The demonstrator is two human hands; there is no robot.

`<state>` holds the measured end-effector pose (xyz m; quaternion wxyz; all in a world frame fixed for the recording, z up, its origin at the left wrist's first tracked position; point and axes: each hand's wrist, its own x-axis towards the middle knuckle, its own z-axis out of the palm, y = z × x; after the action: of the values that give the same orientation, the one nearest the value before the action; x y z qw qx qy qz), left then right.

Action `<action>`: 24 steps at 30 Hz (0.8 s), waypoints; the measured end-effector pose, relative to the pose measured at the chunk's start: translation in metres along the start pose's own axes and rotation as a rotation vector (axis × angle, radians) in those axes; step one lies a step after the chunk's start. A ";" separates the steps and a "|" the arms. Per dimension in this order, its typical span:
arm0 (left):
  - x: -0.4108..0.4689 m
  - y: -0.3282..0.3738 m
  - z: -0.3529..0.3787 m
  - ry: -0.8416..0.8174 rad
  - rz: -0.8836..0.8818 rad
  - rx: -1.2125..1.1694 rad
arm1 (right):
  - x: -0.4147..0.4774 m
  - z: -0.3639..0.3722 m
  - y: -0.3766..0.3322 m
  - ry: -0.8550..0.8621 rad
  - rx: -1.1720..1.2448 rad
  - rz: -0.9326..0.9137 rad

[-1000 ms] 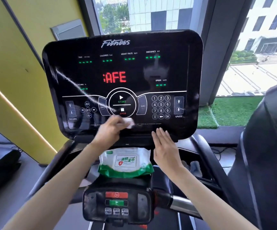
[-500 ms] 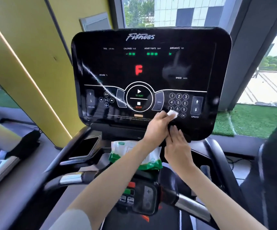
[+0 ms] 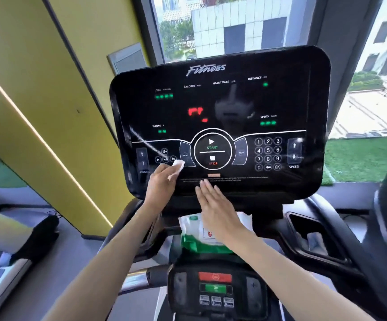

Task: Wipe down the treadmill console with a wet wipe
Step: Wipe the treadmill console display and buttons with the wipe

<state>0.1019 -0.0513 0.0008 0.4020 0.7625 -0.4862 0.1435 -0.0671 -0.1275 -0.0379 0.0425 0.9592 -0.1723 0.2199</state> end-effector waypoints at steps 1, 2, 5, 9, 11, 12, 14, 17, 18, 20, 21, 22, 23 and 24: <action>0.000 -0.010 -0.006 -0.002 0.002 -0.002 | 0.005 0.002 -0.007 -0.010 0.021 0.006; -0.001 -0.018 -0.012 -0.003 0.008 -0.001 | 0.008 0.003 -0.012 -0.019 0.031 0.008; -0.005 -0.042 -0.026 0.012 -0.009 0.015 | 0.010 0.006 -0.023 -0.042 -0.030 0.016; 0.011 -0.059 -0.045 0.161 -0.187 -0.067 | 0.005 0.014 -0.027 -0.056 -0.097 0.031; 0.032 -0.053 -0.050 0.294 -0.370 -0.108 | 0.005 0.014 -0.029 -0.049 -0.101 0.055; 0.040 -0.048 -0.048 0.349 -0.440 -0.103 | 0.005 0.014 -0.031 -0.047 -0.088 0.067; 0.049 -0.030 -0.037 0.377 -0.473 -0.066 | 0.006 0.013 -0.033 -0.060 -0.072 0.085; 0.031 -0.003 -0.011 0.096 0.020 0.119 | 0.004 0.015 -0.034 -0.048 -0.086 0.089; 0.020 -0.003 -0.003 -0.068 0.232 0.178 | 0.005 0.016 -0.033 -0.049 -0.088 0.097; 0.010 -0.020 -0.006 -0.298 0.491 0.254 | 0.006 0.014 -0.031 -0.053 -0.064 0.109; 0.011 -0.034 -0.013 -0.291 0.513 0.258 | 0.007 0.012 -0.030 -0.076 -0.051 0.115; 0.014 -0.048 -0.022 -0.217 0.465 0.240 | 0.007 0.011 -0.029 -0.101 -0.045 0.115; 0.020 -0.059 -0.031 -0.099 0.365 0.208 | 0.007 0.010 -0.028 -0.117 -0.047 0.105; 0.028 -0.067 -0.041 0.047 0.218 0.159 | 0.006 0.011 -0.026 -0.127 -0.048 0.088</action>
<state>0.1796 -0.0248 0.0122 0.3335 0.7311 -0.5438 0.2421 -0.0485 -0.1065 -0.0458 0.0447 0.9615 -0.2218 0.1560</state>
